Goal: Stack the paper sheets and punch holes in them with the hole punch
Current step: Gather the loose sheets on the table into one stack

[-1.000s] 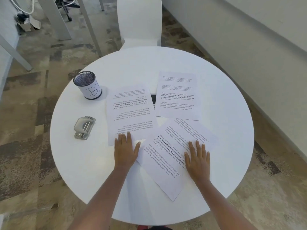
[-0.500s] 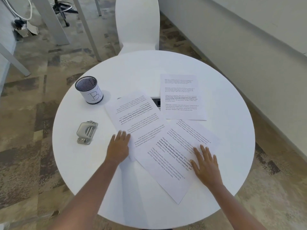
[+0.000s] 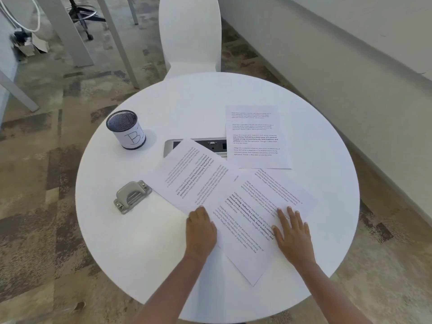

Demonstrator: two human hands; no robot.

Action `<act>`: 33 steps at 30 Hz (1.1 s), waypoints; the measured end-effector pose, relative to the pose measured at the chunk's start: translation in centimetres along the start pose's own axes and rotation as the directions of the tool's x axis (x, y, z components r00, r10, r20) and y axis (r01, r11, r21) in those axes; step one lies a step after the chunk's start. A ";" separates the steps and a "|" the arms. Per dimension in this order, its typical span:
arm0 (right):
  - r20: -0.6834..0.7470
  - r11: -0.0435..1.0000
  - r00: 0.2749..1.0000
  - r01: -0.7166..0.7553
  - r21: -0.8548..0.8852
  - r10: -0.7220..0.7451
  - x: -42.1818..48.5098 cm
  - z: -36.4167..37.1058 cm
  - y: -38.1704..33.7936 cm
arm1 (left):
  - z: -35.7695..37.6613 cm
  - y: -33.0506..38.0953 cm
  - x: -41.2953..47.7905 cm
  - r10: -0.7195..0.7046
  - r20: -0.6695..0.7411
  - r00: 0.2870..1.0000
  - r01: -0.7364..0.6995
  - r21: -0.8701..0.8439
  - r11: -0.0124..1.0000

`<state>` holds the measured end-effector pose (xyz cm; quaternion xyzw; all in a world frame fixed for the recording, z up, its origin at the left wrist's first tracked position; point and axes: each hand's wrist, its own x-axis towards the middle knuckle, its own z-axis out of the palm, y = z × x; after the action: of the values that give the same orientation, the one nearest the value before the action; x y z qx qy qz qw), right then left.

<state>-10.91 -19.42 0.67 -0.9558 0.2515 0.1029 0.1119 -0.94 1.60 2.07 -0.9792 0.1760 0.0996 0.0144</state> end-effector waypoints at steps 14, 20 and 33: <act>0.048 0.995 0.996 -0.080 0.061 0.077 -0.8 -0.9 2.6 | -2.7 -6.5 8.6 0.035 -0.012 0.999 -0.036 -0.101 0.994; 0.059 0.993 0.994 -0.095 0.075 0.090 -0.6 -0.9 2.4 | -3.9 -11.2 13.1 -0.258 0.251 0.933 0.332 -0.325 0.885; 0.040 0.987 0.987 -0.155 0.047 0.153 -0.4 -0.5 1.4 | -3.5 -9.9 14.2 -0.258 0.346 0.902 0.416 -0.541 0.731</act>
<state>-11.89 -20.55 1.05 -0.9284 0.3252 0.1222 0.1320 16.22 5.79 2.58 -0.9271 -0.0502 0.2670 -0.2583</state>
